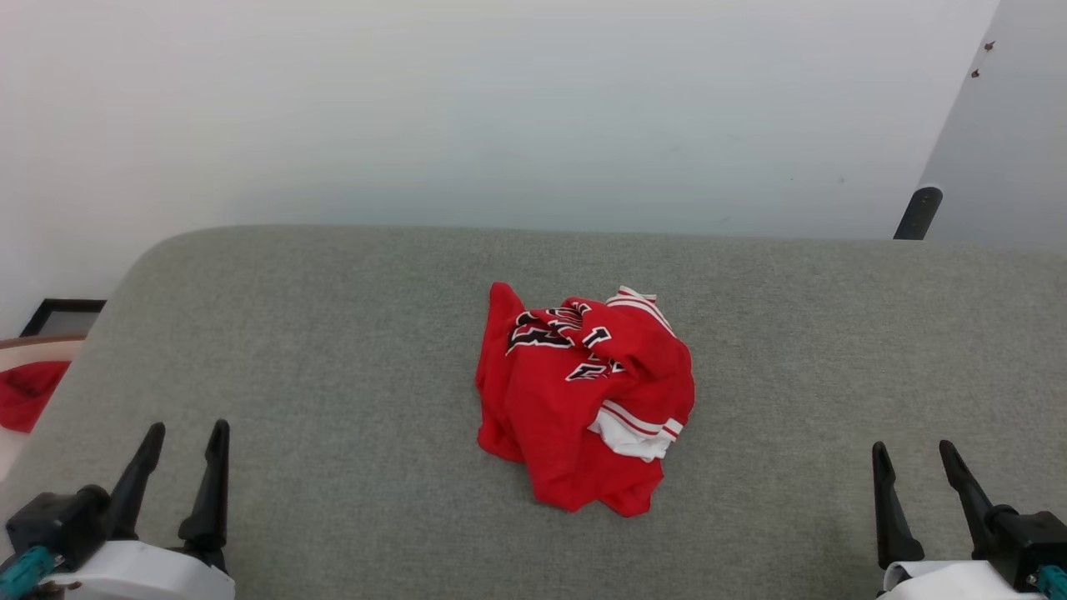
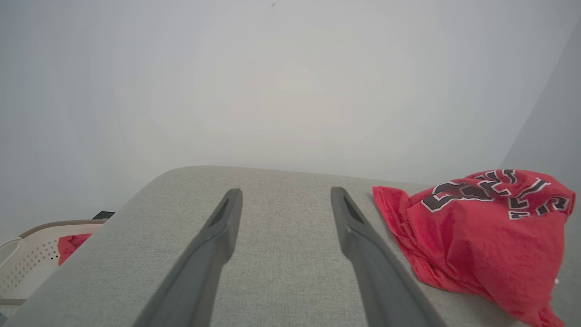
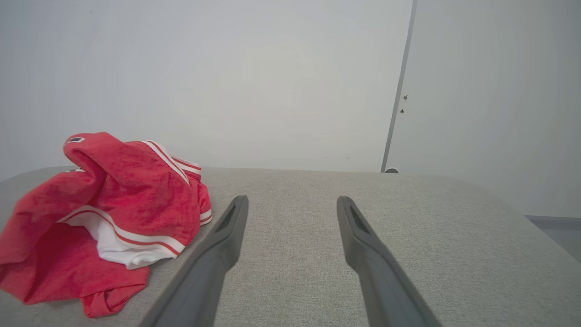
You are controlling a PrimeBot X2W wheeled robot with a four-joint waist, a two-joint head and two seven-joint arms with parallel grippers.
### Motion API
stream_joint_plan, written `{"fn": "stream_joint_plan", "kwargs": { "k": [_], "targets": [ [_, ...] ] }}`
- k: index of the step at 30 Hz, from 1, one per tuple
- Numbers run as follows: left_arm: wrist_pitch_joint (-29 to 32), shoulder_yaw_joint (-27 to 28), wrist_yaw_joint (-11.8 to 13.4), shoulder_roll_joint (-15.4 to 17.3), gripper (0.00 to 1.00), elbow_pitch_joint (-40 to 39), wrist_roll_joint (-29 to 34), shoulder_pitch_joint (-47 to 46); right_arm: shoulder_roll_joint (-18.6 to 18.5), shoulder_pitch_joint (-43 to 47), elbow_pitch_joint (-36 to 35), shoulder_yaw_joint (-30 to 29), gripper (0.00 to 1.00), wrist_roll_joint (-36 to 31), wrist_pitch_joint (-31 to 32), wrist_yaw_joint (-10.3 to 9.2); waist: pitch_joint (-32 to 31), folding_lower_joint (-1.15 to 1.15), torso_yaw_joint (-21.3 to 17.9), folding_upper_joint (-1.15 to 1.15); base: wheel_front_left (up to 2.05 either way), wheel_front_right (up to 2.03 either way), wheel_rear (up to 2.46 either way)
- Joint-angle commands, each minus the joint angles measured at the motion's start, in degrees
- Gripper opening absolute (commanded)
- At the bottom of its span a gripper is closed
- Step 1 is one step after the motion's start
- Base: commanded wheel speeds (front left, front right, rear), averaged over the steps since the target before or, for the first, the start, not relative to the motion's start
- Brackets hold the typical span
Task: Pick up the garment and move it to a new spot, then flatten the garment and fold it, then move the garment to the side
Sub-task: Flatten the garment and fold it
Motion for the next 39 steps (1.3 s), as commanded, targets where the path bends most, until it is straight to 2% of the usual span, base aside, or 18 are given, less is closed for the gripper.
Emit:
{"fn": "stream_joint_plan", "kwargs": {
  "k": [1,12,21,30,39],
  "targets": [
    [-0.22,0.27,-0.36,-0.22,1.00,-0.19,0.25,0.18,0.04,-0.28,-0.16,0.20,1.00,-0.18,-0.09,0.02,0.12,0.00,0.12,0.00,0.00,0.00,0.00],
    [-0.22,1.15,0.79,-0.71,1.00,0.78,1.67,-1.26,-0.60,-1.53,-0.42,3.04,1.00,0.43,1.10,0.02,1.03,0.00,2.66,0.00,0.00,0.00,0.00],
    [-0.15,0.07,1.40,-1.71,1.00,1.55,2.37,-2.54,-2.05,-2.98,-0.28,7.32,1.00,2.09,4.07,0.02,1.71,0.00,7.43,0.00,0.00,0.00,0.00],
    [0.16,-3.31,1.64,-3.11,1.00,2.72,4.41,-6.36,-5.44,-6.61,-2.03,9.70,1.00,4.85,13.66,0.02,4.42,0.00,13.07,0.00,0.00,0.00,0.00],
    [-0.13,-5.45,0.83,-5.84,1.00,4.48,5.38,-9.90,-6.94,-8.57,-2.25,8.33,1.00,5.33,24.85,0.02,7.68,0.00,18.37,0.00,0.00,0.00,0.00]
  ]
}}
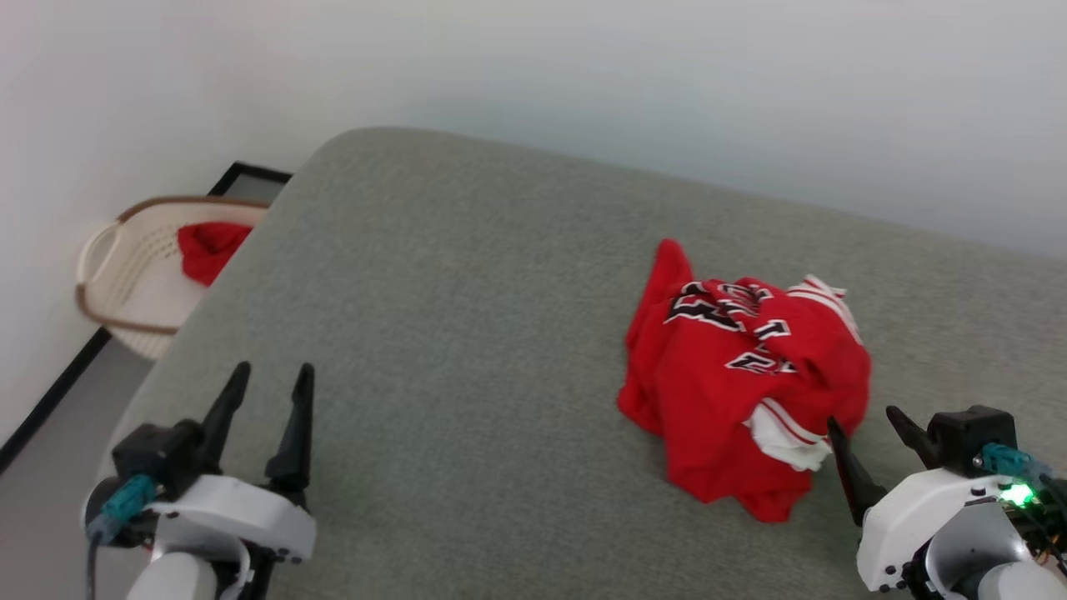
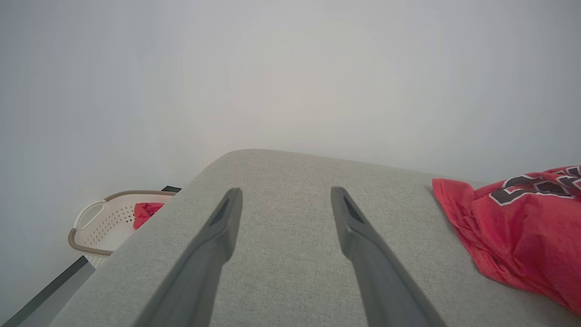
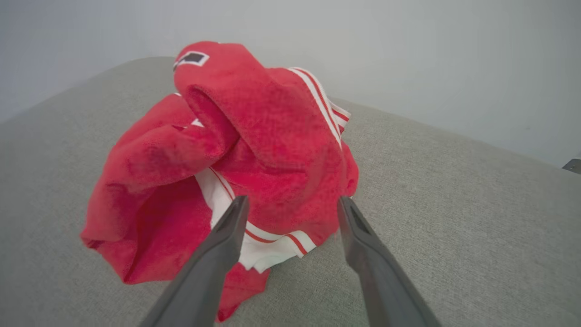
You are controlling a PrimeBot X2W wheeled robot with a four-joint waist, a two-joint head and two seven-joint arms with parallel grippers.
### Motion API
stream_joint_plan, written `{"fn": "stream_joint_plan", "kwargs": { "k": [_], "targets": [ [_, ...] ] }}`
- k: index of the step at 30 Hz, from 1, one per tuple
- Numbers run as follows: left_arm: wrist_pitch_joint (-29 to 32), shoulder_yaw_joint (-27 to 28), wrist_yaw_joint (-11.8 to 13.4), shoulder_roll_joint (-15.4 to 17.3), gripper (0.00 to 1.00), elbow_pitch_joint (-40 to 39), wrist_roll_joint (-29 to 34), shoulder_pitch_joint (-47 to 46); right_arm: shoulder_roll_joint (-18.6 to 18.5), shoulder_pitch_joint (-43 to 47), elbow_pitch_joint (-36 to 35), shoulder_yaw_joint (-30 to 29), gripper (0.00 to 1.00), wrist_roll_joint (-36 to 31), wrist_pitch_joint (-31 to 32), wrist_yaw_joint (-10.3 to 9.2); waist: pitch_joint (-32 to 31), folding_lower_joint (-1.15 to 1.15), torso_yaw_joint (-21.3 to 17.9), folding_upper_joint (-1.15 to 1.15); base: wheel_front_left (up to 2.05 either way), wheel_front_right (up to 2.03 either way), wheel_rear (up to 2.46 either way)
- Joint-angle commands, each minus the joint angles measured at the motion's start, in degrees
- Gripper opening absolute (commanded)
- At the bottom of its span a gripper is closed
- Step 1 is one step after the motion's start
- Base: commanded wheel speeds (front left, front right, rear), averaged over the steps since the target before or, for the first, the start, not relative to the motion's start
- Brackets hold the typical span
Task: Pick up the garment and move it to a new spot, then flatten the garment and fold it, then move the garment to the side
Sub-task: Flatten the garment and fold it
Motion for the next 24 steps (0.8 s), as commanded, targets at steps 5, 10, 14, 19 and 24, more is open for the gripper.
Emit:
{"fn": "stream_joint_plan", "kwargs": {
  "k": [5,10,14,19,24],
  "targets": [
    [-0.34,-0.57,-0.62,-1.35,1.00,0.98,0.91,-1.98,-0.28,-1.74,0.62,-0.80,1.00,-0.60,3.75,0.00,3.55,0.00,4.20,0.00,0.00,0.00,0.00],
    [-0.39,-0.67,-1.14,-2.88,1.00,1.54,1.45,-3.24,-0.08,-3.23,2.11,-1.52,1.00,-1.72,6.33,0.00,5.07,0.00,5.99,0.00,0.00,0.00,0.00],
    [-0.35,-0.04,-1.49,-3.82,1.00,1.79,1.95,-3.76,0.70,-4.67,3.50,-1.80,1.00,-2.64,7.75,0.00,5.71,0.00,6.59,0.00,0.00,0.00,0.00],
    [-0.36,1.06,-1.90,-4.32,1.00,2.00,2.41,-3.90,1.54,-5.81,4.30,-2.32,0.00,-3.41,8.17,0.00,6.25,0.00,6.45,0.00,0.00,0.00,0.00],
    [-0.36,2.56,-2.01,-4.36,1.00,2.07,2.76,-3.28,1.67,-6.50,3.29,-2.59,0.00,-3.83,8.55,0.00,6.00,0.00,5.18,0.00,0.00,0.00,0.00]
  ]
}}
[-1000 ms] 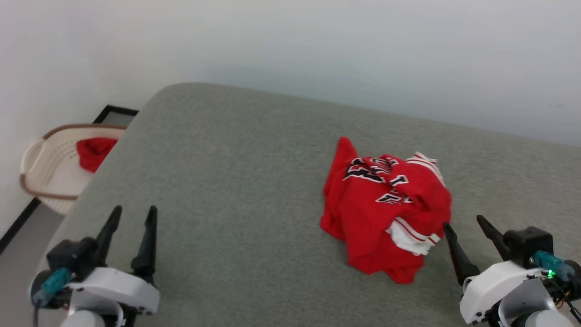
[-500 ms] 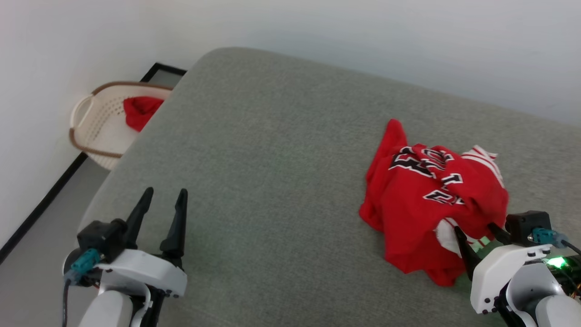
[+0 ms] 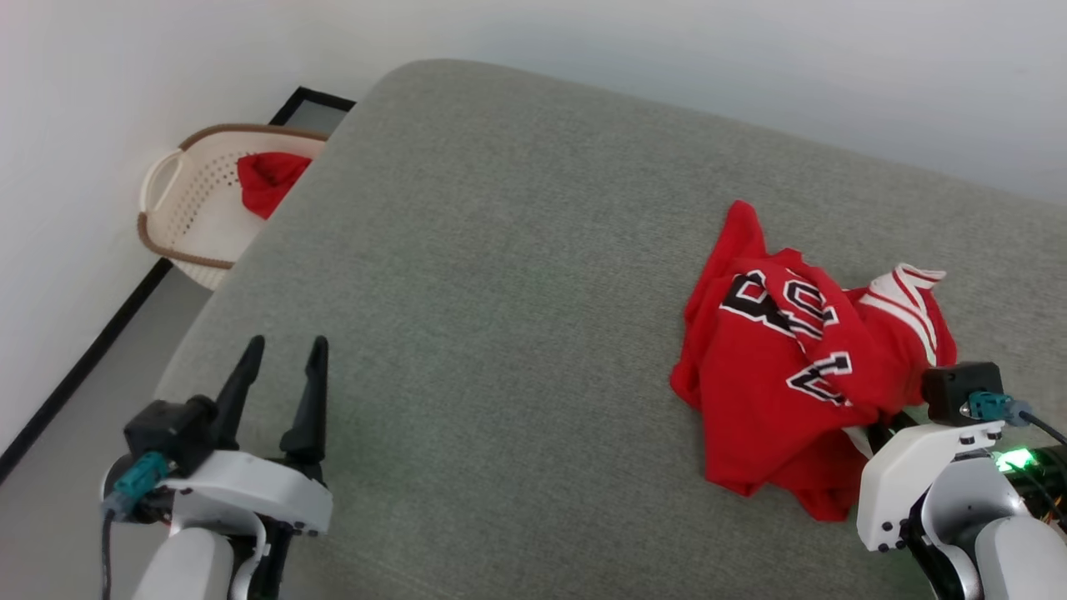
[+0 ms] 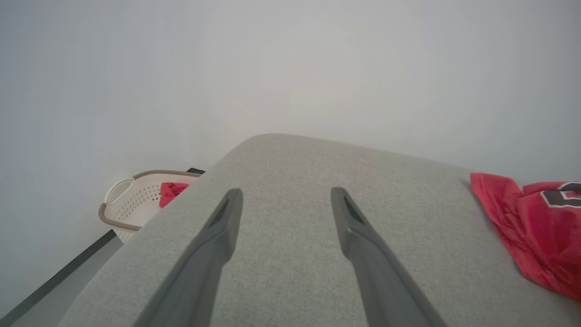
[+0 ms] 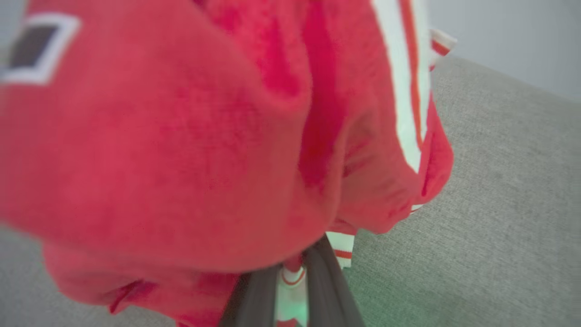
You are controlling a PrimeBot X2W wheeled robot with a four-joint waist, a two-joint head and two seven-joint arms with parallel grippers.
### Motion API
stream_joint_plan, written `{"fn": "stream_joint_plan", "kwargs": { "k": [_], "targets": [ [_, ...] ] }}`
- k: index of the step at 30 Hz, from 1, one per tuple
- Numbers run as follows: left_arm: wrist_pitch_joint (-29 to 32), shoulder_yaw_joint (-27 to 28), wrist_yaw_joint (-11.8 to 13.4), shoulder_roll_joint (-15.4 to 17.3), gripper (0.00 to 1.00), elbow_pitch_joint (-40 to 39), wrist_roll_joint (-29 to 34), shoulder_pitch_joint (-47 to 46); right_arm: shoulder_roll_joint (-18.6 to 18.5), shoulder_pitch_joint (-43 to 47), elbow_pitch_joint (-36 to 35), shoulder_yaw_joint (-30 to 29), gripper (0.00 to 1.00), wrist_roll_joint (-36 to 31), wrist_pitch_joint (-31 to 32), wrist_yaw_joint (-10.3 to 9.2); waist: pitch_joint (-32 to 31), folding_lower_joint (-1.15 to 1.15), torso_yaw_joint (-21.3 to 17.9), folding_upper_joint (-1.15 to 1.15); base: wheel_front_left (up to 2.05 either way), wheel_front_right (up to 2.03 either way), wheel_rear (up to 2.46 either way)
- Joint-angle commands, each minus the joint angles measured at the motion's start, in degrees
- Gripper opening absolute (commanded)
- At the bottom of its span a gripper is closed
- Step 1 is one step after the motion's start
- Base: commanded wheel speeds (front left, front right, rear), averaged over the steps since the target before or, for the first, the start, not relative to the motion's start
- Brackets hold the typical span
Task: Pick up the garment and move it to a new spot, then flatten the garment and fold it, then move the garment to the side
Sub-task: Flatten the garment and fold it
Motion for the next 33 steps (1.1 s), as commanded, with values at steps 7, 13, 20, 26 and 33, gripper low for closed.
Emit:
{"fn": "stream_joint_plan", "kwargs": {
  "k": [7,13,20,26,33],
  "targets": [
    [-0.22,1.76,-0.32,0.33,1.00,-0.27,1.09,1.27,-1.08,0.58,-4.24,-0.34,0.00,0.74,1.38,0.00,-1.73,0.00,-3.75,-0.01,0.00,0.00,0.00],
    [-0.21,2.42,-0.48,0.83,1.00,-0.62,1.61,1.91,-3.23,1.99,-8.62,-1.89,0.00,1.21,3.55,0.00,-2.82,0.00,-7.23,-0.01,0.00,0.00,0.00],
    [-0.22,3.04,-0.43,1.06,1.00,-0.91,1.67,2.47,-6.55,4.29,-12.44,-5.85,0.00,1.43,6.30,0.00,-3.58,0.00,-11.18,-0.01,0.00,0.00,0.00],
    [-0.22,2.67,-0.48,0.78,1.00,-0.60,1.91,2.16,-8.79,7.47,-12.26,-10.44,0.00,1.74,8.15,0.00,-3.58,0.00,-13.10,-0.01,0.00,0.00,0.00],
    [-0.22,2.70,-0.50,1.03,1.00,-0.34,1.66,1.73,-8.18,11.21,-8.80,-14.59,0.00,1.33,8.62,0.00,-3.15,0.00,-13.99,-0.01,0.00,0.00,0.00]
  ]
}}
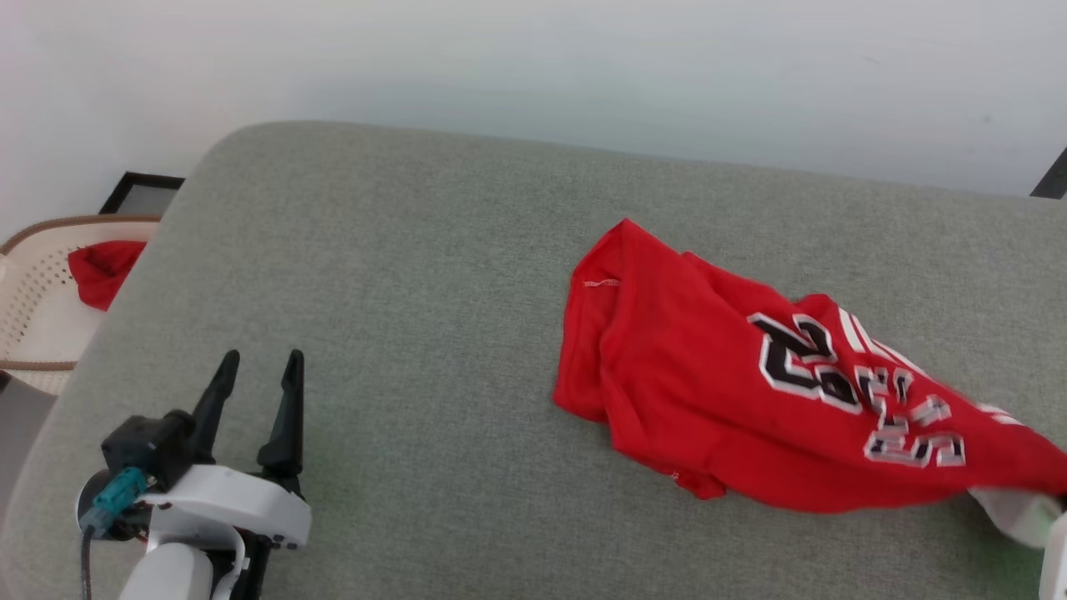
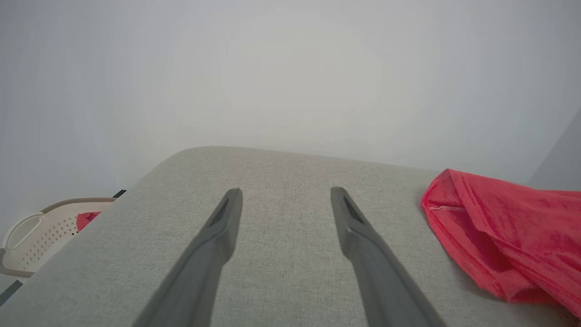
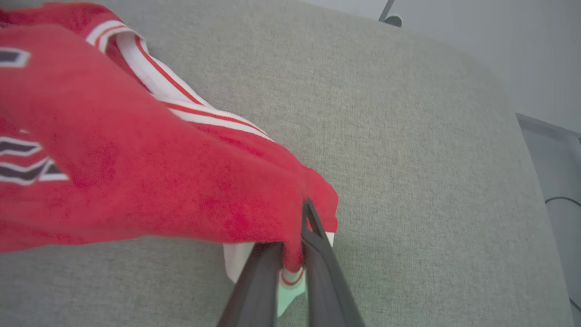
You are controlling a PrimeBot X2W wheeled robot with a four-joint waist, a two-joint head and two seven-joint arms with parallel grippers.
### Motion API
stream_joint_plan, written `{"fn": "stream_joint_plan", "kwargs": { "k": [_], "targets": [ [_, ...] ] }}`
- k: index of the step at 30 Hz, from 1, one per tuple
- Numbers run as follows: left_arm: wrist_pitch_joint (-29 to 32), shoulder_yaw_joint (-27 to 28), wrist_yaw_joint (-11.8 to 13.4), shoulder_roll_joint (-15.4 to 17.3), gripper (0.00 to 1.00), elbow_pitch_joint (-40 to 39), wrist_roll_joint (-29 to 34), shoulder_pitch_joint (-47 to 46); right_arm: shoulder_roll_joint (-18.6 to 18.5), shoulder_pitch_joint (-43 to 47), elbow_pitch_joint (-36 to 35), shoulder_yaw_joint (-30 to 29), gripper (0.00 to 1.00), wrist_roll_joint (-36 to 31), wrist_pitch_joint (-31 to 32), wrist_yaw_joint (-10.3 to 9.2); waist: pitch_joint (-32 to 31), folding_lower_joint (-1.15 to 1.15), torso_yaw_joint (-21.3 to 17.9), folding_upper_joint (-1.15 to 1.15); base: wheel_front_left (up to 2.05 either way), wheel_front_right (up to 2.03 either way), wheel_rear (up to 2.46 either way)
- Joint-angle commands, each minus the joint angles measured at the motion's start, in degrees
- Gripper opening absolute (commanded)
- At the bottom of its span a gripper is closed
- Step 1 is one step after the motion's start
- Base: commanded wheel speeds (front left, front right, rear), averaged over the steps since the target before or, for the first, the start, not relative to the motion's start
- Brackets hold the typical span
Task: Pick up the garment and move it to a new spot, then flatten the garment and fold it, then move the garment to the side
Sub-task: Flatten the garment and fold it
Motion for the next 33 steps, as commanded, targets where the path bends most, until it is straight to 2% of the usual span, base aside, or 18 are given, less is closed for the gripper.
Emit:
{"fn": "stream_joint_plan", "kwargs": {
  "k": [1,3,4,5,6,7,8,9,20,28,33],
  "targets": [
    [-0.21,0.07,-0.22,0.18,1.00,0.18,0.41,-0.26,0.54,0.95,1.41,-0.88,0.00,-0.06,-0.59,-0.02,0.30,0.00,-0.22,0.00,0.00,0.00,0.00],
    [-0.21,0.03,-0.21,0.27,1.00,0.29,0.28,-0.34,0.72,1.36,3.55,-1.31,0.01,-0.34,-0.89,-0.02,0.47,0.00,-0.36,0.00,0.00,0.00,0.00],
    [-0.21,-0.08,-0.17,0.34,1.00,0.38,0.27,-0.35,1.05,1.26,4.55,-1.40,0.04,-0.19,-1.17,-0.02,0.56,0.00,-0.43,0.00,0.00,0.00,0.00],
    [-0.21,-0.17,-0.17,0.39,1.00,0.49,0.24,-0.36,1.37,0.89,5.55,-1.49,0.12,0.06,-1.44,-0.02,0.62,0.00,-0.53,0.00,0.00,0.00,0.00],
    [-0.21,-0.26,-0.18,0.45,1.00,0.62,0.14,-0.41,1.41,0.56,6.48,-1.42,0.29,-0.03,-1.77,-0.02,0.64,0.00,-0.61,0.00,0.00,0.00,0.00],
    [-0.21,-0.34,-0.18,0.56,1.00,0.70,0.11,-0.47,1.46,0.19,7.10,-1.19,0.42,-0.12,-2.04,-0.02,0.60,0.00,-0.74,0.00,0.00,0.00,0.00],
    [-0.21,-0.40,-0.18,0.69,1.00,0.77,0.06,-0.50,1.60,-0.13,7.61,-0.89,0.62,-0.05,-2.23,-0.02,0.53,0.00,-0.89,0.00,0.00,0.00,0.00],
    [-0.21,-0.48,-0.18,0.88,1.00,0.90,0.01,-0.46,1.76,-0.50,7.86,-0.40,0.98,0.20,-2.55,-0.02,0.38,0.00,-1.14,0.00,0.00,0.00,0.00],
    [1.19,-2.33,-0.18,4.17,1.00,-0.63,-1.20,-0.57,2.87,-1.86,3.45,2.14,1.00,2.48,-5.83,-0.02,-1.85,0.00,-4.60,0.00,0.00,0.00,0.00],
    [6.13,-4.88,-0.13,7.39,1.00,-4.70,-3.01,-1.99,5.73,0.53,-3.01,3.58,1.00,1.83,-9.38,-0.02,-2.94,0.00,-7.60,0.00,0.00,0.00,0.00],
    [10.08,-6.54,-0.12,9.90,1.00,-7.84,-4.86,-3.65,7.85,1.18,-6.09,5.61,1.00,0.53,-14.83,-0.02,-3.12,0.00,-10.16,0.00,0.00,0.00,0.00]
  ]
}}
